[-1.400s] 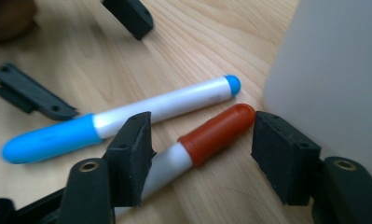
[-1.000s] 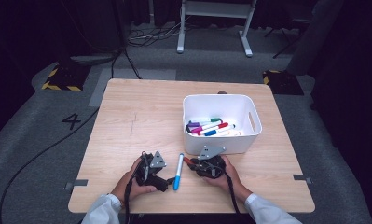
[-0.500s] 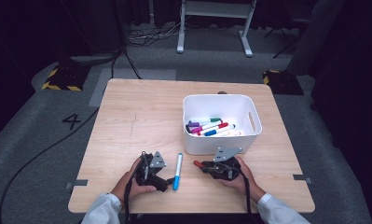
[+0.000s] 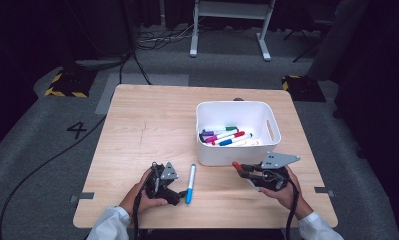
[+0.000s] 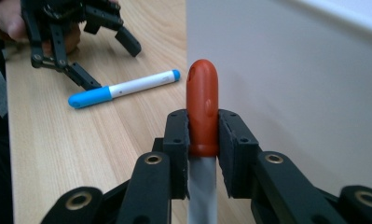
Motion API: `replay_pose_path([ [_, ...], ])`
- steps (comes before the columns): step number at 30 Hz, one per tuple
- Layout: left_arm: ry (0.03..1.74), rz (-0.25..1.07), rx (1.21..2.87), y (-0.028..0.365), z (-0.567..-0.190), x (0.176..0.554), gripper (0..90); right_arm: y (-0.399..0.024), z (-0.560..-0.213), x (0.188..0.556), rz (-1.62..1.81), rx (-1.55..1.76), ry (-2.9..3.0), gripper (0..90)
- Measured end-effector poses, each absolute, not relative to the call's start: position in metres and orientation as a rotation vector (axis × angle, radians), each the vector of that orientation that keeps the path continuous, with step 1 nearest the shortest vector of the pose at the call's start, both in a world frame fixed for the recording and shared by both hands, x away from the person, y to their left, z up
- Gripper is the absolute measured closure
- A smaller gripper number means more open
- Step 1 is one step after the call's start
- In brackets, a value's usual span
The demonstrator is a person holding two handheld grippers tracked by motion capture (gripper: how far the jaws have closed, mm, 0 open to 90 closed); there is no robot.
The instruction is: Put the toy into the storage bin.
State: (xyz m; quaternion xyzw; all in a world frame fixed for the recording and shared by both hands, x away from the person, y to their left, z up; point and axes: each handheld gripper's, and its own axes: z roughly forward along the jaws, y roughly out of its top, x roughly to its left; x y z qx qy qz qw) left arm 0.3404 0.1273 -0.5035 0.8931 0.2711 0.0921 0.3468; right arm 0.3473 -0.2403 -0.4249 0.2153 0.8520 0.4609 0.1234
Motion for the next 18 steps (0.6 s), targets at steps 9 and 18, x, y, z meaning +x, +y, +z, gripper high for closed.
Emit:
replay_pose_path([
  [9, 0.702, 0.233, 2.315, 0.127, -0.504, 0.341, 9.5, -0.274, -0.379, 0.343, 1.381, 0.593, 2.373, 74.9],
  [18, 0.705, 0.232, 2.314, 0.127, -0.504, 0.341, 9.4, -0.284, -0.33, 0.36, 1.343, 0.558, 2.33, 74.9],
])
